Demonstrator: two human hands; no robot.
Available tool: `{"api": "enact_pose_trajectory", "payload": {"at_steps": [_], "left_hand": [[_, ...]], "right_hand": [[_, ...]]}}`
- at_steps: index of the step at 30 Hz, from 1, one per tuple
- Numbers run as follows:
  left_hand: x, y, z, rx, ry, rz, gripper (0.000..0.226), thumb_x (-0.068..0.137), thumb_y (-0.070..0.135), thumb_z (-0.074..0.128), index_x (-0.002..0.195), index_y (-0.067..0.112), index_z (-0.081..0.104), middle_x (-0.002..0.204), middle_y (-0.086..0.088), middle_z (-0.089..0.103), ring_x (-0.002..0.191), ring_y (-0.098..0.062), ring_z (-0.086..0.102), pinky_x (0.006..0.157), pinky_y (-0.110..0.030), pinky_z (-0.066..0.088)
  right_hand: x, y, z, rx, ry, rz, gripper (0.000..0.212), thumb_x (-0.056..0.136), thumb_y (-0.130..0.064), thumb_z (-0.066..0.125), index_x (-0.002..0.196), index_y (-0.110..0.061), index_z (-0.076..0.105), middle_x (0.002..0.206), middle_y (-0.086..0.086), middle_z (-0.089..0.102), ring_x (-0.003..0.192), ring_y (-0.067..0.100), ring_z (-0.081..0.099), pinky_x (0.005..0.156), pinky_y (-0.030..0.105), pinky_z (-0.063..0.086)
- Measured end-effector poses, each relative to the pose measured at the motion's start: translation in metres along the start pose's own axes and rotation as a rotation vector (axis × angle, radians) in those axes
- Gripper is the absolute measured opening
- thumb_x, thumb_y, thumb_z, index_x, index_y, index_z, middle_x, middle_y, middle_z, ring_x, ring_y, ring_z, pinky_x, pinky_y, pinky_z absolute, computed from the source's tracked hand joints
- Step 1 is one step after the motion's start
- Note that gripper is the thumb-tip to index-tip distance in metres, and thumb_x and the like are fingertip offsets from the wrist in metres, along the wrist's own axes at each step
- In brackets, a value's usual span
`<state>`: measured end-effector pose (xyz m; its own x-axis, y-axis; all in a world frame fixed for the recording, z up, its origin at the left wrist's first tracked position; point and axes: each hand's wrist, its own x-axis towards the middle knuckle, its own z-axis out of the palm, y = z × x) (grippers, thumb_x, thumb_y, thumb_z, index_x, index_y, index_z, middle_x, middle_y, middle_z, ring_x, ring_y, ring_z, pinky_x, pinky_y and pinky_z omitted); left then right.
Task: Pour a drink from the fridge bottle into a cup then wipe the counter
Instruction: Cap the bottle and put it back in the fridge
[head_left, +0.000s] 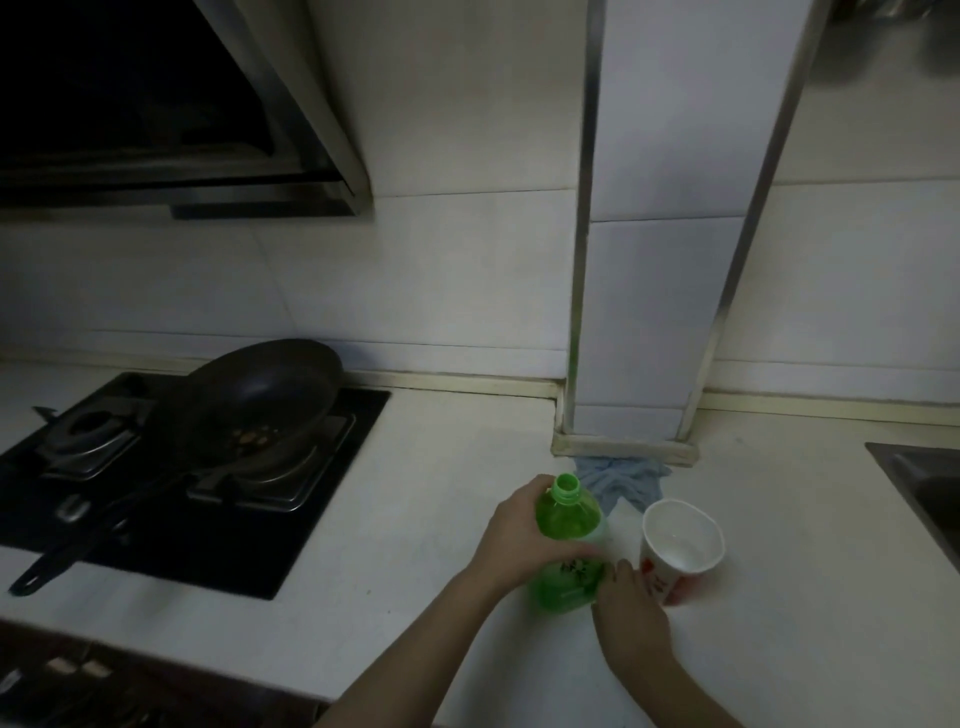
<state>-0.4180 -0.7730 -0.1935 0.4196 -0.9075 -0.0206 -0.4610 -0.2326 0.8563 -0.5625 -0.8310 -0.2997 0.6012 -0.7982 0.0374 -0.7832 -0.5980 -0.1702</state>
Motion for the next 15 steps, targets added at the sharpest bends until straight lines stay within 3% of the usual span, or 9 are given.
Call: {"api": "enact_pose_trajectory", "payload": {"at_steps": [4,10,15], "left_hand": [[0.0,0.002,0.0,0.004,0.004,0.006,0.065,0.053,0.047,0.092,0.108,0.043,0.057,0.103,0.021,0.066,0.095,0.01,0.059,0.083,-0.017,0.052],[-0.001,0.003,0.0,-0.017,0.016,-0.001,0.064,0.051,0.049,0.093,0.105,0.043,0.059,0.101,0.022,0.068,0.093,0.012,0.061,0.081,-0.014,0.051],[0.0,0.005,-0.001,-0.036,0.01,-0.006,0.066,0.051,0.049,0.093,0.107,0.04,0.061,0.101,0.022,0.069,0.093,0.012,0.061,0.08,-0.012,0.051]], "right_hand": [[0.0,0.003,-0.004,0.053,-0.059,0.0,0.05,0.01,0.008,0.085,0.049,-0.008,0.059,0.053,0.011,0.051,0.042,0.026,0.053,0.036,0.031,0.045],[-0.002,-0.004,-0.027,0.104,-0.056,0.031,0.046,0.017,0.008,0.085,0.048,-0.012,0.057,0.054,0.008,0.052,0.032,0.019,0.049,0.027,0.023,0.034],[0.002,-0.01,-0.055,0.094,-0.071,0.078,0.045,0.018,0.005,0.081,0.052,-0.012,0.056,0.053,0.011,0.049,0.036,0.027,0.047,0.037,0.031,0.04]]}}
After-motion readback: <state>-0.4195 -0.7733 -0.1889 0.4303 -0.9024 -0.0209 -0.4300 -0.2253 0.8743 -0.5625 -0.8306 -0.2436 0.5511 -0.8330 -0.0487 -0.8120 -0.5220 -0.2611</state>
